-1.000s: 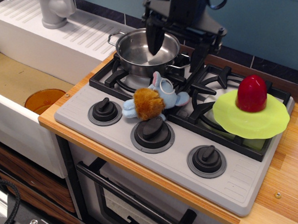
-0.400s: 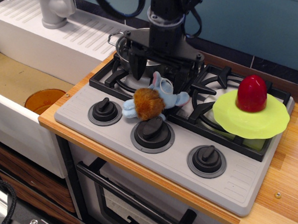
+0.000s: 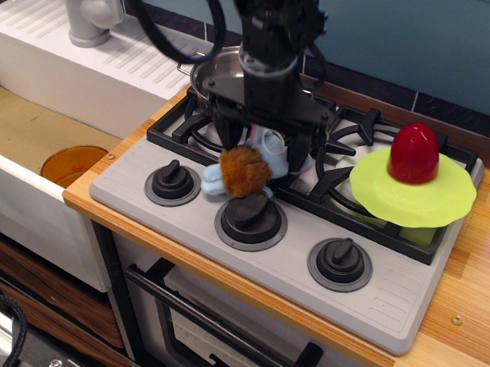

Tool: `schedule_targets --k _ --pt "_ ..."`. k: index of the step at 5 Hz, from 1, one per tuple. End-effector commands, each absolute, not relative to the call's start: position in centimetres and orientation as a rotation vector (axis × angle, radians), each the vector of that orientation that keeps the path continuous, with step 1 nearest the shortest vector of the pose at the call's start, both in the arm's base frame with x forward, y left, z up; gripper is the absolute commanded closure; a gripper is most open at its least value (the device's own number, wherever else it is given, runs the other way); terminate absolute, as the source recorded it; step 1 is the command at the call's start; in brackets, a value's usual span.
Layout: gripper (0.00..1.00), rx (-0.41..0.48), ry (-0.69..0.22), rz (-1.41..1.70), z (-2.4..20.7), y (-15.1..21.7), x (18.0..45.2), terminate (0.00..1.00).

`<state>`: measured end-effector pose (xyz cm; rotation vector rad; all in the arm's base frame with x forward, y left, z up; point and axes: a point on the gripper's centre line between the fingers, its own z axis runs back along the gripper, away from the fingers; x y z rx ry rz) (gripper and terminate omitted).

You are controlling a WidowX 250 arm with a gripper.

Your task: Put sweetpotato on plate and stuffedelephant in pot or pan on stove

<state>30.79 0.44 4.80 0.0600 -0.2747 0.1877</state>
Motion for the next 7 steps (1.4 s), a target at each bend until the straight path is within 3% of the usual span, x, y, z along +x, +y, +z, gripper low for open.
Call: schedule_targets --k 1,3,5,6,7 --pt "1.00 0.040 -0.312 0.196 4.9 0.1 32.3 0.00" --pt "1.00 0.070 -0.272 0.203 7.4 -0.5 31.8 0.00" --pt "1.00 0.100 -0.195 0.194 13.4 -0.6 31.3 0.00" --pt "1.00 0.110 -0.164 0.171 16.1 0.1 32.3 0.00" --pt "1.00 0.103 -0.155 0.126 17.2 2.1 35.0 0.00"
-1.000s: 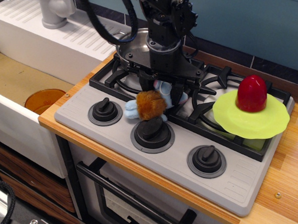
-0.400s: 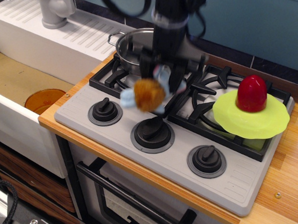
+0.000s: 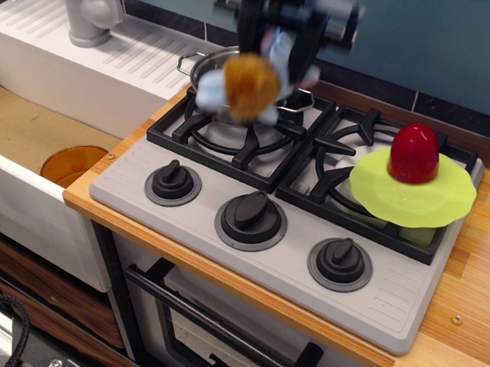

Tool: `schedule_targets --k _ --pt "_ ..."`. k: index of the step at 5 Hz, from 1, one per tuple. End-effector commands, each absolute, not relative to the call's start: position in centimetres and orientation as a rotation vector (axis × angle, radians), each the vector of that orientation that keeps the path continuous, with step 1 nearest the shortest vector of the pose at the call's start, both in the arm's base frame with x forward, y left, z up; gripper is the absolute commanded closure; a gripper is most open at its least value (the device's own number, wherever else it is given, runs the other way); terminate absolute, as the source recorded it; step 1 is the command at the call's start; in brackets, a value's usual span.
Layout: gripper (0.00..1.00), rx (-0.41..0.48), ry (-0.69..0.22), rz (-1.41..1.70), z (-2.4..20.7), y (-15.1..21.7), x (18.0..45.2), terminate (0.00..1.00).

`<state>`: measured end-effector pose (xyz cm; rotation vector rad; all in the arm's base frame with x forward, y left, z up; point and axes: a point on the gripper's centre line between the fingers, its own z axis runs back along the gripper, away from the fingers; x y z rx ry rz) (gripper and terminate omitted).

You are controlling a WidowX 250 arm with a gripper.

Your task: Put sweetpotato on plate and stuffedelephant in pot or pan on stove

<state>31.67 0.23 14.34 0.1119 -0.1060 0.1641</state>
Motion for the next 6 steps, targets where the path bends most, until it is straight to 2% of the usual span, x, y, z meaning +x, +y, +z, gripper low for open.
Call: schedule_targets --k 1,2,4,5,6 --pt "1.00 0.094 -0.195 0.090 15.8 4.1 38.5 0.00" --pt "1.00 0.072 -0.214 0.076 14.2 4.8 40.3 0.00" --pt "1.00 0.058 -0.231 0.080 12.6 5.2 41.0 0.00" --pt "0.00 0.067 -0.240 0.092 12.3 4.7 40.6 0.00" --pt "0.00 0.067 -0.230 0.100 12.6 4.1 40.2 0.00"
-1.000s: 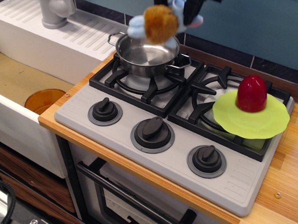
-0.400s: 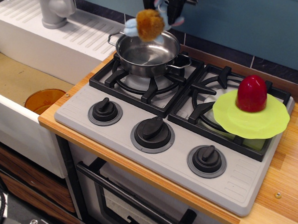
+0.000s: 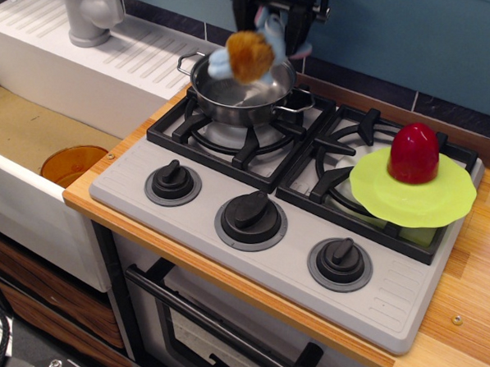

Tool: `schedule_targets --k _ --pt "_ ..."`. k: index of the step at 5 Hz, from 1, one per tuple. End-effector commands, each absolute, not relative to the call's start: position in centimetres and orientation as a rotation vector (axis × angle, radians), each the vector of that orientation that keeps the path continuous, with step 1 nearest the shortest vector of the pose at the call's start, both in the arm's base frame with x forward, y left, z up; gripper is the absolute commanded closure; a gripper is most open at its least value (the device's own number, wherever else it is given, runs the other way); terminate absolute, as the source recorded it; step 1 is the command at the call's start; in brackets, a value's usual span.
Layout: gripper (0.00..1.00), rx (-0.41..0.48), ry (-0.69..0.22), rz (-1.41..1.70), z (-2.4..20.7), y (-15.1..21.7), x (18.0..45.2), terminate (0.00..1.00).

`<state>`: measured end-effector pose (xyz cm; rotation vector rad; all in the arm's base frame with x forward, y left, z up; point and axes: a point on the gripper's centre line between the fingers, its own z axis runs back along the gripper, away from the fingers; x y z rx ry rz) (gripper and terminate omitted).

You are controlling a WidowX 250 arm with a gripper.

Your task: Put sweetpotato on plate and stuffedelephant in pot or pan on stove

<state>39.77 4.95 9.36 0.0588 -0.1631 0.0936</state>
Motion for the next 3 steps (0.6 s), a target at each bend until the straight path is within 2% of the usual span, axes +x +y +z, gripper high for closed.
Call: schedule_targets --k 1,3 --pt "0.00 0.066 -0.220 0.108 13.1 3.5 39.9 0.00" --pt "0.00 0.083 -0.202 0.128 15.1 2.1 38.3 0.00"
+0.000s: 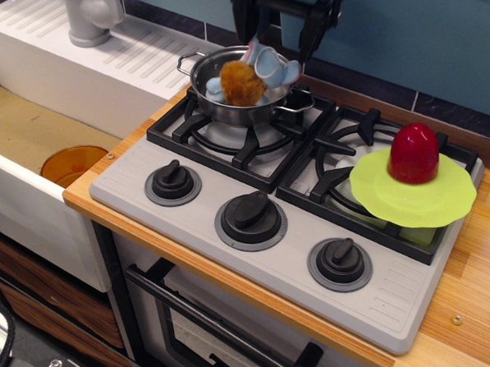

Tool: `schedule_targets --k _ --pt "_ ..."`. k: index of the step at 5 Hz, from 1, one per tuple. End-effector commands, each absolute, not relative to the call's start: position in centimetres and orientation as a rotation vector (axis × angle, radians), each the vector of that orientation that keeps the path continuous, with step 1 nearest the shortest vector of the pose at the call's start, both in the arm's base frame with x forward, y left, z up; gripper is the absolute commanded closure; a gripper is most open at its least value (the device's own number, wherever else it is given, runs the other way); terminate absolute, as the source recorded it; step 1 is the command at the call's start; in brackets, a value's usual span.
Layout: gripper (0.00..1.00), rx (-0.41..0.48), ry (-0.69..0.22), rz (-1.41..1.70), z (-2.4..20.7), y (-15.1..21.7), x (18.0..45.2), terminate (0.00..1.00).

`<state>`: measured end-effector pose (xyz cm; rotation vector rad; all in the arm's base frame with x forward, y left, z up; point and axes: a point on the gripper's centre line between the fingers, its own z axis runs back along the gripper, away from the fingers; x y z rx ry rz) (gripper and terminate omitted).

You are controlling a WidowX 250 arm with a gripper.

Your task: Put sweetpotato on plate and stuffedelephant in pot or pan on stove

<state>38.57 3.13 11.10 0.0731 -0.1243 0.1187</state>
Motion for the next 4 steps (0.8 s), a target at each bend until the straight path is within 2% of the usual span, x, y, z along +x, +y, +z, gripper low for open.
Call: schedule_targets --k 1,2,3,4 --pt "0.00 0.100 -0.214 0.154 15.2 0.2 37.0 0.00" --pt "0.00 0.100 -0.223 0.197 14.8 -2.2 36.1 0.00" --pt "0.00 0.062 -0.232 0.206 14.1 -3.2 36.0 0.00" --pt "0.00 -0.052 -0.220 0.192 13.4 -3.1 36.8 1.00"
